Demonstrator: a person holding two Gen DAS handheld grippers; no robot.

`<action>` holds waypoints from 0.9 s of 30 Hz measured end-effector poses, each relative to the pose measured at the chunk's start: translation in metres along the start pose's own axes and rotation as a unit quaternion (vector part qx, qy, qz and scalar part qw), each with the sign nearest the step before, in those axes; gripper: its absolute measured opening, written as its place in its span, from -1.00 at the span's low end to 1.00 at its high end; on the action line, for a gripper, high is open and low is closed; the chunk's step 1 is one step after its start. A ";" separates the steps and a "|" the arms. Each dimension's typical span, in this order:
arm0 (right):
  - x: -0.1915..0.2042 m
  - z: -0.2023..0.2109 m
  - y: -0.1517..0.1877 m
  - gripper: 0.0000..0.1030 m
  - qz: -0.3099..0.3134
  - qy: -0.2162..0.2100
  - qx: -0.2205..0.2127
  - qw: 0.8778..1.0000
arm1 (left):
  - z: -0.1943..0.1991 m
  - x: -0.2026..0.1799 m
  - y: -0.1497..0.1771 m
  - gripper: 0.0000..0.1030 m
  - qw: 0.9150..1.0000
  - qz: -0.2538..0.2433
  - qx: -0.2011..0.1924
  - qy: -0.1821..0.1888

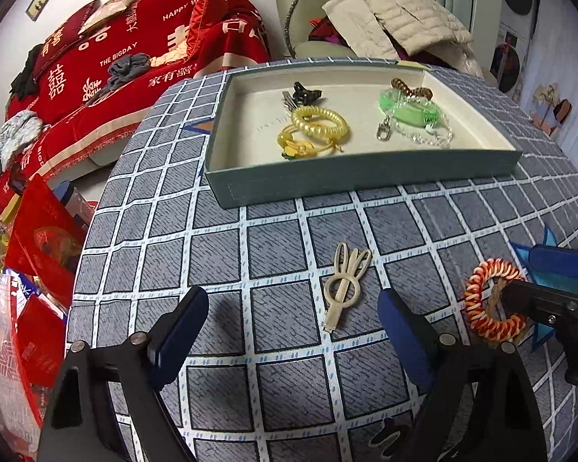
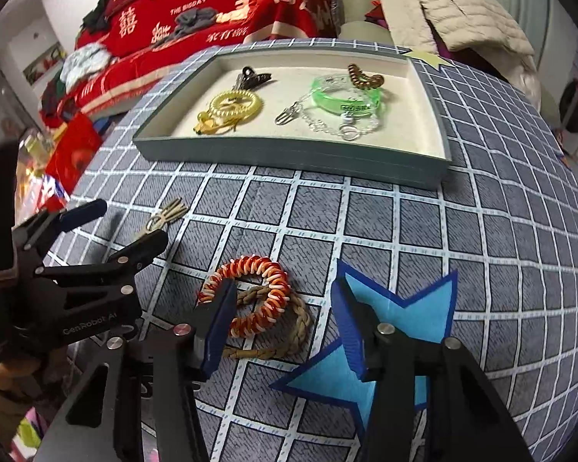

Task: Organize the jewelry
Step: 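Grasp the beige bunny-ear hair clip with the left gripper while the right gripper grasps the orange coil bracelet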

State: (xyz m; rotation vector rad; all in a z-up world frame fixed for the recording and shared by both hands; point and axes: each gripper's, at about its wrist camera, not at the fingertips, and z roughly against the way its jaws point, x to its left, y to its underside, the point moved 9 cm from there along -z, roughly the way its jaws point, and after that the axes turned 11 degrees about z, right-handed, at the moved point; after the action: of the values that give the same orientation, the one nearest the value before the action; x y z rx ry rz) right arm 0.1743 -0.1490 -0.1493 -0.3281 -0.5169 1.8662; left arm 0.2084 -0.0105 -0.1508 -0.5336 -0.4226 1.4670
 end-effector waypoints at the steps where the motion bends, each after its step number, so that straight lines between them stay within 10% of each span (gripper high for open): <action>1: 0.001 -0.001 0.000 0.02 0.005 0.003 0.002 1.000 | 0.000 -0.001 0.000 1.00 1.000 -0.002 -0.002 0.003; 10: 0.004 -0.010 -0.001 -0.07 0.028 0.003 0.017 0.999 | -0.003 -0.003 0.000 1.00 1.000 0.005 0.008 0.023; 18: 0.006 -0.007 -0.004 -0.72 0.002 -0.029 -0.002 1.000 | -0.002 -0.007 0.000 0.96 1.000 -0.008 0.010 0.023; 27: -0.012 0.011 0.004 -0.72 -0.071 -0.064 -0.031 0.995 | 0.001 -0.016 0.002 0.75 0.999 -0.019 0.021 0.039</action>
State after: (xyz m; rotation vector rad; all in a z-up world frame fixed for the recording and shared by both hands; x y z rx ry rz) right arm 0.1698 -0.1636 -0.1418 -0.2080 -0.6701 1.7428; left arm 0.2052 -0.0265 -0.1502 -0.5446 -0.3383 1.4099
